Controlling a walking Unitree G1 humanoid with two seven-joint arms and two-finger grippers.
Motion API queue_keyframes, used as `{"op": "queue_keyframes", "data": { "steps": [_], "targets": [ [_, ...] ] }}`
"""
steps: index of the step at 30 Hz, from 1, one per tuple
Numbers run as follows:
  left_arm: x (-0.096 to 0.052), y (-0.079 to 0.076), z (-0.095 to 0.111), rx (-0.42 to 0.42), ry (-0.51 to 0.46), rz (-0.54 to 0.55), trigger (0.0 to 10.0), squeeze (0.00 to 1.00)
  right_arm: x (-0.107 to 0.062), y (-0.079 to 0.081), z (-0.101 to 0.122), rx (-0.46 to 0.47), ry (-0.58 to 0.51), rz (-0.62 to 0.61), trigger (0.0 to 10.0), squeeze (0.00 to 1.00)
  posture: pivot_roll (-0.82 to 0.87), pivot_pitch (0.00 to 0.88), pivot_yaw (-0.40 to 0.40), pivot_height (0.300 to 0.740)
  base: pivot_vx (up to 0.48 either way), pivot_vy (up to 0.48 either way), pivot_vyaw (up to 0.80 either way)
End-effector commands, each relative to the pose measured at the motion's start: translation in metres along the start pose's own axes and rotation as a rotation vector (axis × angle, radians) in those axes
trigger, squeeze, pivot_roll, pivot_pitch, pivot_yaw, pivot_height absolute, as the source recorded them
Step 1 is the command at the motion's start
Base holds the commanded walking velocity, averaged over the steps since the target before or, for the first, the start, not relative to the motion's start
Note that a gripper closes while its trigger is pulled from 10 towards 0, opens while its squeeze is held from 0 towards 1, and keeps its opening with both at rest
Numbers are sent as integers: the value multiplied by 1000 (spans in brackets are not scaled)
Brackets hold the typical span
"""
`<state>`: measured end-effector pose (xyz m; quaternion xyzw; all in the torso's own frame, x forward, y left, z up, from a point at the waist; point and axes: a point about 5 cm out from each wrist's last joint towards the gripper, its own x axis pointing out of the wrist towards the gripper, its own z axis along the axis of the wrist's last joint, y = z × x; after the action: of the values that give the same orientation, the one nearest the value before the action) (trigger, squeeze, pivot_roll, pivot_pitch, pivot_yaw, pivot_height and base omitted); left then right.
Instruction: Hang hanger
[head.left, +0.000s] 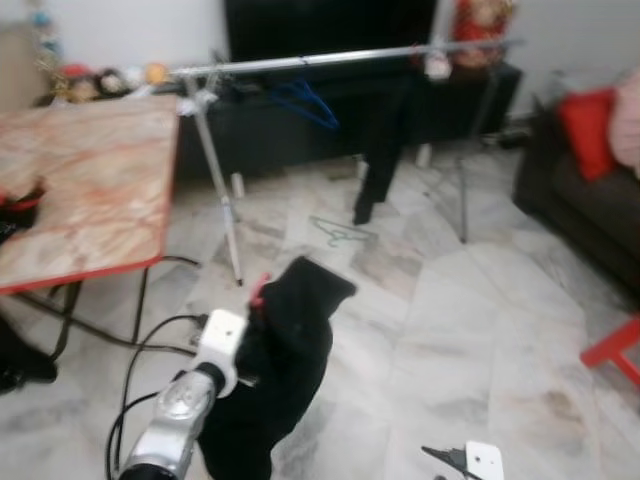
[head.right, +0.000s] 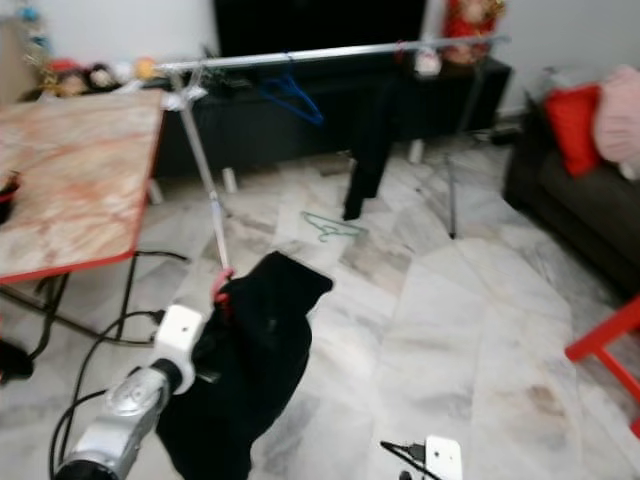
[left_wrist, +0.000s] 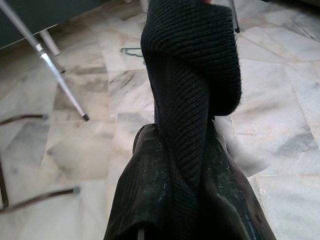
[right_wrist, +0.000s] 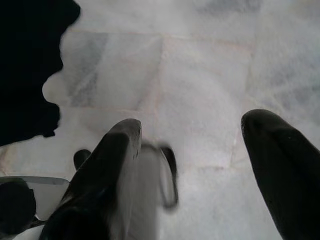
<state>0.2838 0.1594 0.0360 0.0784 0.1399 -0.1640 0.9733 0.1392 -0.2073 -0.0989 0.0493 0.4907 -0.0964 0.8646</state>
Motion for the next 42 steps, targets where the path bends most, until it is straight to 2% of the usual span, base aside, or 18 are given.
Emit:
{"op": "queue_keyframes", "data": {
  "steps": [1,4,11,19,42],
  "targets": [
    [6,-2,12,4,-41,-10,10000,0,1,-5,8,-2,-25,-13,10000,0,-108,0,34,740,368,0,0],
    [7,-1,15,5,-47,-7,10000,0,2,-2,16,-10,-45,-3,10000,0,-95,0,32,740,364,0,0],
    [9,0,17,7,-56,-4,10000,0,4,4,21,-24,-50,10,10000,0,-92,0,31,740,368,0,0],
    [12,0,21,3,-65,8,10000,0,3,1,20,-13,-43,-2,10000,0,-98,0,21,740,370,0,0],
    [17,-11,23,-2,-73,-6,10000,0,3,-8,23,-51,-42,-16,10000,0,-108,0,1,740,380,0,0]
  ]
}}
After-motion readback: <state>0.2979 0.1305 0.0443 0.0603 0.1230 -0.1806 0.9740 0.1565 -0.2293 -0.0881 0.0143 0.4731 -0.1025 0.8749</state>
